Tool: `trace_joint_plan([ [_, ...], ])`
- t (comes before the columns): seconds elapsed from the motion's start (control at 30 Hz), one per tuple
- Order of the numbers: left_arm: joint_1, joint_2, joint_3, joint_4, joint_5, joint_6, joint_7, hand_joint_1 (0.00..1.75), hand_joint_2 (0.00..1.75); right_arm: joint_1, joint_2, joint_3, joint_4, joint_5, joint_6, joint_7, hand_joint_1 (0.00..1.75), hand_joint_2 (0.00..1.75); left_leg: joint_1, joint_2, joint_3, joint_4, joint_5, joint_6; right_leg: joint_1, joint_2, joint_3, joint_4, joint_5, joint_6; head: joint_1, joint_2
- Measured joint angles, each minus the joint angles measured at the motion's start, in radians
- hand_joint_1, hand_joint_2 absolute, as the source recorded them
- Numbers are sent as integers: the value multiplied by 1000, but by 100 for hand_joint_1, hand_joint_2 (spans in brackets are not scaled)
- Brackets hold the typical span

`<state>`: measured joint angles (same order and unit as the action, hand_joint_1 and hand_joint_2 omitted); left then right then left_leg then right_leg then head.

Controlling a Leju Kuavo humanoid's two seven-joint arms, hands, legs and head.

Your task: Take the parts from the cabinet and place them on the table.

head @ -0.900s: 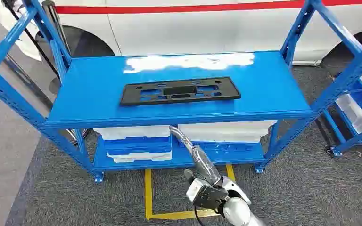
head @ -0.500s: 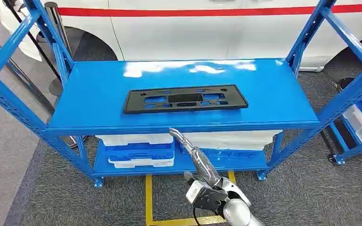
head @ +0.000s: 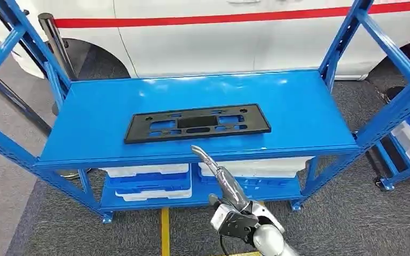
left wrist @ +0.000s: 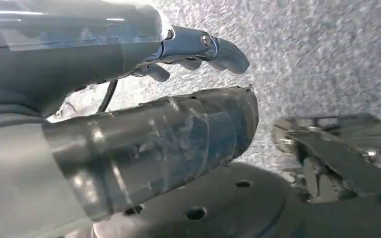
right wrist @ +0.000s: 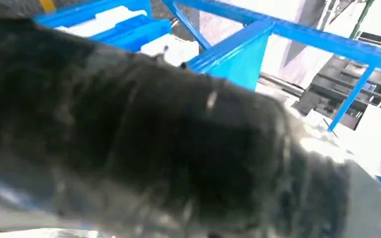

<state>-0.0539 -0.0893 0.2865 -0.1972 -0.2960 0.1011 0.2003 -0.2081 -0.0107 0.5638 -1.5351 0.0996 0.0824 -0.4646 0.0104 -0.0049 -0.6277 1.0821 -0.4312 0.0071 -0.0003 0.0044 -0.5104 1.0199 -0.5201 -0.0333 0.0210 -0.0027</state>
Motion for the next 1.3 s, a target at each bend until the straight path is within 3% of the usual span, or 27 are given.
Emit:
trace_joint_plan([
  [0.07,0,1,1,0,0,0,0,0,0,-1,0,0,0,-2,1,3,0,0,-9,0,27,-55,-16,11,6,3,0,4,-14,14,0,0],
  [0.13,-4,1,1,0,0,0,0,0,0,-1,0,0,0,-7,2,5,0,0,-12,-1,27,-51,-22,19,1,-1,3,-6,-17,20,0,0],
  [0.17,-4,2,2,0,0,0,-1,0,0,-3,0,0,0,-10,3,6,0,175,-10,-2,30,-57,-21,22,3,-1,8,-9,-19,24,0,0],
  [0.2,-4,1,2,0,-1,0,-2,0,0,-3,-1,0,-2,-13,6,8,0,175,2,0,44,-73,-17,27,4,-2,14,-5,-29,29,-1,0],
  [0.23,-1,1,2,0,0,0,-3,0,0,-5,-1,0,-2,-16,9,8,0,175,1,0,55,-80,-19,31,4,-3,2,29,-44,36,6,0],
  [0.27,-2,1,2,0,-1,0,-3,0,0,-6,-1,0,-2,-18,12,10,0,175,1,2,60,-82,-21,35,2,-3,-34,94,-75,39,6,0],
  [0.33,-3,1,3,0,-1,-2,-5,0,0,-4,-3,0,1,-23,19,16,0,175,1,2,66,-82,-30,41,-5,-3,-136,260,-132,47,6,0],
  [0.37,-3,0,3,0,-1,-2,-6,0,0,-3,-5,0,3,-24,20,20,0,175,1,1,71,-81,-35,41,-8,-3,-175,307,-132,50,7,0],
  [0.4,-3,0,4,0,-1,-2,-6,0,0,-3,-7,0,6,-24,21,25,0,175,1,-1,78,-81,-41,40,-11,-3,-188,302,-103,52,6,0],
  [0.43,-3,0,5,0,-1,-2,-7,0,0,-5,-8,0,9,-24,21,32,0,175,2,-2,88,-80,-48,37,-15,-4,-179,256,-54,54,6,0],
  [0.5,-1,0,5,0,-2,-2,-9,0,0,-10,-9,0,12,-15,19,46,0,175,3,-3,108,-77,-65,29,-19,-4,-122,91,63,53,6,0],
  [0.53,0,0,6,1,-3,-2,-9,0,0,-15,-10,0,16,-7,15,55,0,175,3,-3,107,-77,-74,22,-19,-3,-102,44,74,52,7,0],
  [0.57,-4,-1,8,1,-3,-2,-9,0,0,-21,-11,0,21,1,12,67,0,175,-4,-6,111,-67,-80,14,-12,-2,-93,20,67,49,6,0],
  [0.67,-5,-1,14,1,-8,-2,-10,0,0,-37,-14,3,34,52,-22,97,0,175,0,-3,110,-78,-77,0,-8,3,-97,24,63,34,6,0],
  [0.73,-9,-1,15,1,-14,-4,-10,0,0,-69,-14,20,51,180,-89,136,0,175,3,-2,105,-51,-103,-9,-14,2,-85,8,66,20,6,0],
  [0.77,-8,-1,15,1,-17,-6,-10,0,0,-87,-14,30,63,242,-121,154,0,175,2,-1,76,6,-134,-12,-15,1,-84,7,65,14,4,0],
  [0.83,-7,-1,16,1,-21,-8,-10,0,0,-115,-15,51,88,347,-169,185,0,175,3,-1,-15,172,-202,-15,-10,-2,-83,7,62,9,4,0],
  [0.87,-5,-1,16,1,-22,-11,-10,0,0,-128,-15,65,105,411,-198,202,0,175,3,-1,-52,232,-214,-16,-8,-3,-83,8,61,7,5,0],
  [0.9,-4,-1,16,1,-25,-14,-10,0,0,-141,-15,84,124,479,-229,217,0,175,3,-1,-69,249,-200,-15,-6,-3,-82,8,60,6,5,0],
  [0.93,-4,-1,16,1,-27,-16,-9,0,0,-153,-15,100,139,528,-252,229,0,175,3,-1,-59,210,-160,-13,-5,-2,-79,9,58,5,5,0],
  [1.0,-5,-1,16,1,-34,-20,-8,0,0,-176,-15,125,161,602,-293,251,0,175,2,-1,11,42,-57,-4,-3,-1,-70,9,54,7,4,0],
  [1.03,-5,-1,16,1,-37,-21,-4,0,0,-188,-15,134,171,632,-312,261,0,175,1,0,43,-35,-27,3,-3,-1,-68,9,52,9,5,0],
  [1.07,-7,-1,16,1,-41,-21,-2,0,0,-200,-15,143,180,660,-329,271,0,175,-5,-1,54,-61,-39,5,6,1,-71,15,48,15,5,0],
  [1.17,-10,-1,16,1,-48,-23,8,0,0,-229,-15,169,207,745,-366,299,0,175,-8,-3,51,-60,-36,13,0,0,-72,7,54,29,6,0],
  [1.2,-9,-1,16,1,-53,-24,9,0,0,-238,-15,174,216,769,-373,306,0,175,1,-3,56,-73,-30,22,6,1,-71,9,51,36,5,0],
  [1.27,-10,-2,16,1,-56,-24,10,0,0,-251,-16,179,231,793,-380,316,0,175,3,0,62,-79,-25,32,0,-1,-96,66,9,44,7,0],
  [1.3,-12,-3,16,1,-61,-24,13,0,0,-263,-16,187,245,806,-378,322,0,175,2,1,61,-79,-25,34,-3,0,-135,146,-34,47,6,0],
])
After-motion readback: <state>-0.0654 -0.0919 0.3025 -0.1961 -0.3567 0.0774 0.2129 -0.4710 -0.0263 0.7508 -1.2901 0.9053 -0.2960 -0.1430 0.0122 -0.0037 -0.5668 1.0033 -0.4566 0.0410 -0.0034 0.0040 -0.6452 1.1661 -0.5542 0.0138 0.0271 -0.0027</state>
